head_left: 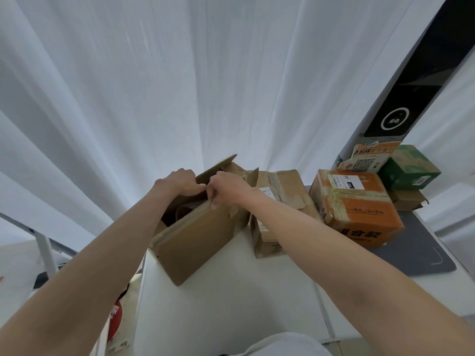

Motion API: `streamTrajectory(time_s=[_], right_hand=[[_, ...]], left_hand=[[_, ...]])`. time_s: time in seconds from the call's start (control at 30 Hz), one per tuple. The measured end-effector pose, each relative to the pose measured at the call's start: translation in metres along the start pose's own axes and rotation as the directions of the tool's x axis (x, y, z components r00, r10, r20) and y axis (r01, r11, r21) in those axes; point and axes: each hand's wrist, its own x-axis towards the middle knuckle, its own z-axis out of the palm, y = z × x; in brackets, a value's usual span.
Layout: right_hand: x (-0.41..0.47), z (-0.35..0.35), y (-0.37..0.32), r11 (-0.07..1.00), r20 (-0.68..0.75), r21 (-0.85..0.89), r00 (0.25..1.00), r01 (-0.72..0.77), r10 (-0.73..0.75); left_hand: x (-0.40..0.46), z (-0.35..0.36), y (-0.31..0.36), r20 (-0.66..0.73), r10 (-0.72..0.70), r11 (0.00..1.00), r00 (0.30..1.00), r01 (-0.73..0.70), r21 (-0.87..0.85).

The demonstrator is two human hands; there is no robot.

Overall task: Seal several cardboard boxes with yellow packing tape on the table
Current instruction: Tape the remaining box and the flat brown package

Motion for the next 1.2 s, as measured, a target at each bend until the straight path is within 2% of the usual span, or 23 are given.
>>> streamTrajectory(time_s=[0.07, 0.17, 0.3, 0.47, 0.6, 0.63, 0.73, 0.97, 1.1, 1.2], right_hand=[[-0.008, 0.004, 0.006, 0.999, -0.053, -0.035, 0.999, 0.003, -0.005], [-0.02, 0.008, 0.019, 0.987, -0.031, -0.111, 0.993, -0.113, 0.11], [-0.025, 0.007, 0.01, 0.979, -0.027, -0.098, 0.984, -0.179, 0.177], [-0.034, 0.009, -0.005, 0.991, -0.036, -0.01, 0.991, -0.133, 0.132], [-0.045, 0.02, -0.017, 0.993, 0.009, 0.097, 0.997, -0.075, 0.074], [-0.049, 0.023, -0.018, 0.995, -0.009, 0.082, 0.999, -0.049, 0.05], [-0.057, 0.027, -0.02, 0.994, -0.105, -0.104, 0.993, 0.035, -0.046], [-0.071, 0.027, -0.043, 0.996, 0.176, -0.078, 0.984, 0.032, -0.018], [-0.088, 0.029, -0.055, 0.999, 0.211, -0.027, 0.977, 0.021, -0.014], [-0.099, 0.036, -0.061, 0.995, 0.201, -0.054, 0.977, 0.082, -0.07]], left_hand=[[-0.006, 0.0, -0.005, 0.073, 0.015, 1.0, 0.997, -0.013, -0.028], [-0.016, 0.005, -0.008, 0.079, 0.028, 0.996, 0.997, -0.021, -0.081], [-0.044, 0.014, 0.008, 0.091, -0.014, 1.0, 0.996, 0.014, -0.002], [-0.077, 0.033, 0.016, 0.059, -0.051, 0.979, 0.997, 0.039, 0.198], [-0.09, 0.049, 0.006, 0.028, -0.047, 0.939, 0.998, 0.035, 0.342], [-0.092, 0.052, 0.002, 0.013, -0.034, 0.936, 0.999, 0.027, 0.35], [-0.102, 0.06, -0.003, -0.029, -0.003, 0.937, 1.0, 0.013, 0.35], [-0.132, 0.069, -0.004, -0.02, 0.053, 0.903, 0.998, -0.04, 0.429], [-0.151, 0.076, -0.005, -0.014, 0.092, 0.871, 0.996, -0.074, 0.487], [-0.164, 0.082, -0.007, -0.008, 0.109, 0.861, 0.994, -0.091, 0.5]])
